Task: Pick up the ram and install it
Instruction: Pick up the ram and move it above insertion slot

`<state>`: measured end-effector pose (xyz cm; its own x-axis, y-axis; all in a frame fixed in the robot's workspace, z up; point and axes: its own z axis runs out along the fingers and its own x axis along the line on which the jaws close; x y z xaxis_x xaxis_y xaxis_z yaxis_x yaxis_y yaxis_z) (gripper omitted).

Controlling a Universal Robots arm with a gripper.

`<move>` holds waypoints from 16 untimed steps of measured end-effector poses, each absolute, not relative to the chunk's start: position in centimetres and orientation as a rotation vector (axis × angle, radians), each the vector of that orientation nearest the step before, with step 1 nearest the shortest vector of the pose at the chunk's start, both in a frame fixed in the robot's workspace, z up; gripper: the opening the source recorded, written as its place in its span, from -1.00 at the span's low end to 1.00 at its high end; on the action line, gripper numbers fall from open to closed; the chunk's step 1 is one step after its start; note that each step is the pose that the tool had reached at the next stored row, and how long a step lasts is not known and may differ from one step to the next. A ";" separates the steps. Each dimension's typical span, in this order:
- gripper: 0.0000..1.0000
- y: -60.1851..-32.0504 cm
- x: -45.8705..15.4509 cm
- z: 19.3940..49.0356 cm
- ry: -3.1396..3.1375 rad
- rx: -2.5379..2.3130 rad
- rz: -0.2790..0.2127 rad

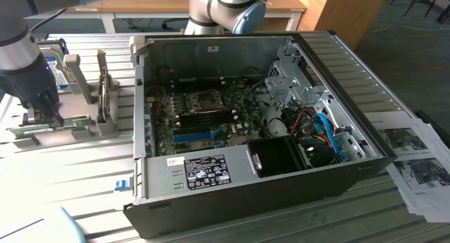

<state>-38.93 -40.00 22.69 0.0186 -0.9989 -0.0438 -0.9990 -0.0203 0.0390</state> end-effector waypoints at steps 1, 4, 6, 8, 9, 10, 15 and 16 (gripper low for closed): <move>-0.78 -40.0 -38.9 22.8 2.197 -2.240 0.092; -0.78 -40.0 -38.9 23.3 2.197 -2.240 0.092; -0.78 -40.0 -38.9 23.7 2.197 -2.240 0.092; -0.78 -40.0 -38.9 24.1 2.197 -2.240 0.092; -0.78 -40.0 -38.9 24.3 2.197 -2.240 0.092; -0.78 -40.0 -38.9 24.6 2.197 -2.240 0.092; -0.78 -40.0 -38.9 25.6 2.197 -2.240 0.092; -0.78 -40.0 -38.9 25.9 2.197 -2.240 0.092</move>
<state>-38.94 -40.00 25.85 0.0186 -0.9989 -0.0437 -0.9990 -0.0203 0.0390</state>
